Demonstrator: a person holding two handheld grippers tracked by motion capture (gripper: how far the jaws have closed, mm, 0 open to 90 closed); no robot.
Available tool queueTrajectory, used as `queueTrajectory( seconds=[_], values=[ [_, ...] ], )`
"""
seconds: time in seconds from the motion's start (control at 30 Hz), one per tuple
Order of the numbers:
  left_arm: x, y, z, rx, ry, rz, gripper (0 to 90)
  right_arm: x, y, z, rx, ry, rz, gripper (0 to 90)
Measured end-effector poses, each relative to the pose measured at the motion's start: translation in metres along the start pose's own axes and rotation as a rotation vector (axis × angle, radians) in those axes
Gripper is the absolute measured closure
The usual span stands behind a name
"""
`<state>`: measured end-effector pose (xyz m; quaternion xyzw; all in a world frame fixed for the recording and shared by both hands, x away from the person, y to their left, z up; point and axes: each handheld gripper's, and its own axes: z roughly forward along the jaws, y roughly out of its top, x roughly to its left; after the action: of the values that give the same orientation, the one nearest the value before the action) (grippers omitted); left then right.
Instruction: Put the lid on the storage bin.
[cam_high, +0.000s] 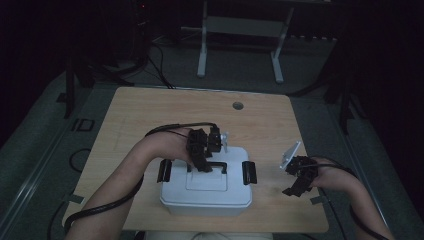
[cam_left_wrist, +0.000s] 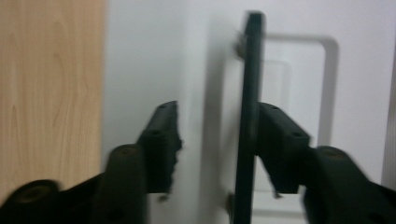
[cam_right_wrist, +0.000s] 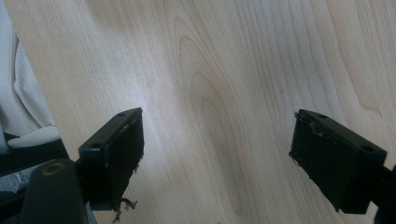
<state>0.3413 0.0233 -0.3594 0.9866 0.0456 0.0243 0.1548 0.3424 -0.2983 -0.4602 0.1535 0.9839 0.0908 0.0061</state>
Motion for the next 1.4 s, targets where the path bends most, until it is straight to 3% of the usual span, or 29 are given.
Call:
queueTrajectory(
  seconds=[0.03,0.1,0.2,0.47,0.57,0.67,0.87,0.97,1.27,1.3,1.4],
  values=[
    [0.002,-0.002,-0.002,-0.017,0.011,-0.02,34.2,0.0,0.0,0.0,-0.001,-0.001,0.0,17.1],
    [0.006,-0.006,-0.004,-0.037,0.021,-0.052,24.7,0.0,0.0,0.0,-0.004,0.002,0.001,17.1],
    [0.009,-0.012,-0.006,-0.089,0.043,-0.069,14.3,-0.001,0.0,-0.001,-0.007,-0.002,0.002,17.0],
    [0.012,-0.027,-0.017,-0.172,0.096,-0.103,13.9,-0.002,-0.001,0.0,-0.025,-0.006,0.012,17.0],
    [0.012,-0.038,-0.022,-0.203,0.144,-0.107,13.9,-0.002,-0.003,0.001,-0.032,-0.007,0.018,17.1],
    [0.013,-0.044,-0.024,-0.22,0.151,-0.113,13.9,-0.003,-0.003,0.002,-0.034,-0.009,0.021,17.0],
    [0.017,-0.066,-0.028,-0.253,0.163,-0.169,13.9,-0.002,-0.006,0.003,-0.039,-0.009,0.028,17.0],
    [0.021,-0.088,-0.028,-0.269,0.175,-0.222,13.9,-0.003,-0.007,0.003,-0.043,-0.013,0.033,17.0],
    [0.024,-0.125,-0.027,-0.304,0.199,-0.296,13.9,-0.004,-0.008,0.005,-0.065,-0.013,0.039,17.0],
    [0.024,-0.135,-0.026,-0.311,0.205,-0.323,13.9,-0.003,-0.008,0.005,-0.069,-0.017,0.039,17.0],
    [0.023,-0.151,-0.025,-0.339,0.212,-0.354,13.9,-0.004,-0.011,0.006,-0.091,-0.028,0.052,17.0]
  ],
)
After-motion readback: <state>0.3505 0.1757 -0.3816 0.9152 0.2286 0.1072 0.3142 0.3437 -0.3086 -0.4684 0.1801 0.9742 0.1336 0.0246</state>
